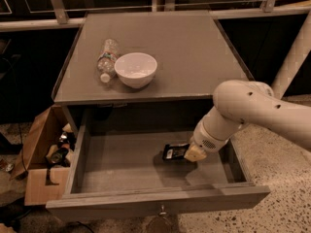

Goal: Pick rxbar chocolate from top drawer and place on counter

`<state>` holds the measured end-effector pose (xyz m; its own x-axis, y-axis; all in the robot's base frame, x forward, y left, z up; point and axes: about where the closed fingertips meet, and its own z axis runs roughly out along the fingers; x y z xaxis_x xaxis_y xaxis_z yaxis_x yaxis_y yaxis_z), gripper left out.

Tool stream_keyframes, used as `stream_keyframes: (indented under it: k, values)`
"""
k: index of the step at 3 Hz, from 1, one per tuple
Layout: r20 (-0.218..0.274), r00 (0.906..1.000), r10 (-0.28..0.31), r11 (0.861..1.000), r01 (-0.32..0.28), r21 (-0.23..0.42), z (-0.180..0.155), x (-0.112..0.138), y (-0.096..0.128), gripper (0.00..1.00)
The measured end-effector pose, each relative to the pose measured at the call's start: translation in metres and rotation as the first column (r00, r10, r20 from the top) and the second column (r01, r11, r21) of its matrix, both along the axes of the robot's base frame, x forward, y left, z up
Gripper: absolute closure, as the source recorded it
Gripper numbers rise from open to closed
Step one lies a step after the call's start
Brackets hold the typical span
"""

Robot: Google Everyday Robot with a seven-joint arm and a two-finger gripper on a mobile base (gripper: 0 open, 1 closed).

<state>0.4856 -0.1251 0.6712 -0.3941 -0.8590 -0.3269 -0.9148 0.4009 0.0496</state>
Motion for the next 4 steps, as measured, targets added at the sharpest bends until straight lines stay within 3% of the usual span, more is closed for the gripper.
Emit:
stream_keyframes:
  k: [1, 3, 4]
  values:
    - [0.077, 0.9967, -0.026, 1.000, 0.026, -0.003, 0.039, -0.010, -0.006, 1.00]
    - [0.106, 0.9929, -0.054, 0.998, 0.058, -0.035, 0.063, -0.009, -0.011, 1.00]
    - [0.150, 0.9835, -0.101, 0.992, 0.111, -0.063, 0.093, -0.014, -0.024, 1.00]
